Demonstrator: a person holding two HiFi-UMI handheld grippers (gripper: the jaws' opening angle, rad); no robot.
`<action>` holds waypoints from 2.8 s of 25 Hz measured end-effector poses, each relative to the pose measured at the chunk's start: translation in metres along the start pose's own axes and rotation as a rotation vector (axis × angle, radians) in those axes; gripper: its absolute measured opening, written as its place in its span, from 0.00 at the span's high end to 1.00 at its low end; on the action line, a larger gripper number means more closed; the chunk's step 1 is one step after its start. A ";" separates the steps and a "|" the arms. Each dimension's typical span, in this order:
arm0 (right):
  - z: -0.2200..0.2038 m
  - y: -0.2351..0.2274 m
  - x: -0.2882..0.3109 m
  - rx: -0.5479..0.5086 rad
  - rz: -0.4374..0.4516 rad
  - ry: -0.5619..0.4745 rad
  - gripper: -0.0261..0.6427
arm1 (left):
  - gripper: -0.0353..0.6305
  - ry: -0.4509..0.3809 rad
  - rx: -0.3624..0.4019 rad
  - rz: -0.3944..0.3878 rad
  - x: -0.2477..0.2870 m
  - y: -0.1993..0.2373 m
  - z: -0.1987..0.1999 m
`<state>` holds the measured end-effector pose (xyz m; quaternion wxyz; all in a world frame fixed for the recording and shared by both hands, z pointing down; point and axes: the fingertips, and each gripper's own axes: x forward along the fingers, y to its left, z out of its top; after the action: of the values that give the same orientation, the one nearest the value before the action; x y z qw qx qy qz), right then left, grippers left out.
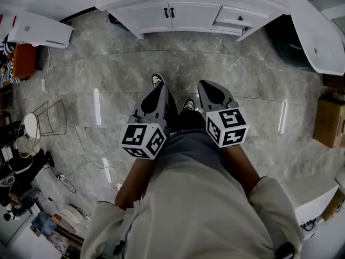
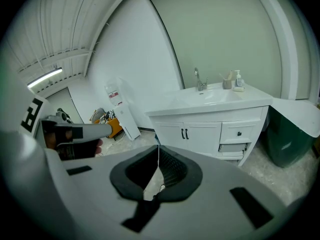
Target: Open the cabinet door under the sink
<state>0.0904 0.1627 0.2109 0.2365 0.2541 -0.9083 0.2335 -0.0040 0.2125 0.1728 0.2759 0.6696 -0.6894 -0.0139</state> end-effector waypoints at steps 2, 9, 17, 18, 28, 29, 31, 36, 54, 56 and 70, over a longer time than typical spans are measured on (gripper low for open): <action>0.005 0.000 0.008 0.003 0.001 -0.002 0.94 | 0.95 0.003 0.003 0.003 0.006 0.007 0.003; 0.019 -0.004 0.041 -0.002 0.007 0.001 0.94 | 0.95 0.020 -0.004 0.008 0.030 0.028 0.012; 0.032 -0.011 0.088 0.008 0.006 0.007 0.94 | 0.95 0.056 -0.020 0.010 0.058 0.056 0.016; 0.033 -0.012 0.094 0.009 0.005 0.008 0.94 | 0.95 0.062 -0.022 0.009 0.062 0.060 0.016; 0.045 -0.027 0.161 0.031 -0.012 0.038 0.94 | 0.95 0.118 -0.010 -0.018 0.108 0.098 0.022; 0.044 -0.029 0.167 0.036 -0.016 0.043 0.94 | 0.95 0.123 -0.010 -0.022 0.113 0.100 0.022; 0.043 -0.034 0.177 0.051 -0.025 0.049 0.94 | 0.95 0.136 -0.008 -0.031 0.119 0.104 0.020; 0.040 -0.043 0.200 0.077 -0.051 0.048 0.94 | 0.95 0.172 -0.004 -0.045 0.133 0.117 0.014; 0.022 -0.079 0.295 0.128 -0.115 0.063 0.94 | 0.95 0.247 -0.015 -0.077 0.179 0.169 -0.020; 0.020 -0.083 0.304 0.132 -0.125 0.062 0.94 | 0.95 0.258 -0.012 -0.078 0.182 0.174 -0.026; -0.005 -0.115 0.368 0.142 -0.194 0.055 0.94 | 0.95 0.304 -0.097 -0.035 0.189 0.205 -0.068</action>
<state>-0.1217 -0.0517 0.4517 0.2641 0.3503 -0.8539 0.2800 -0.1556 0.0816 0.3787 0.4090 0.6617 -0.6264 0.0496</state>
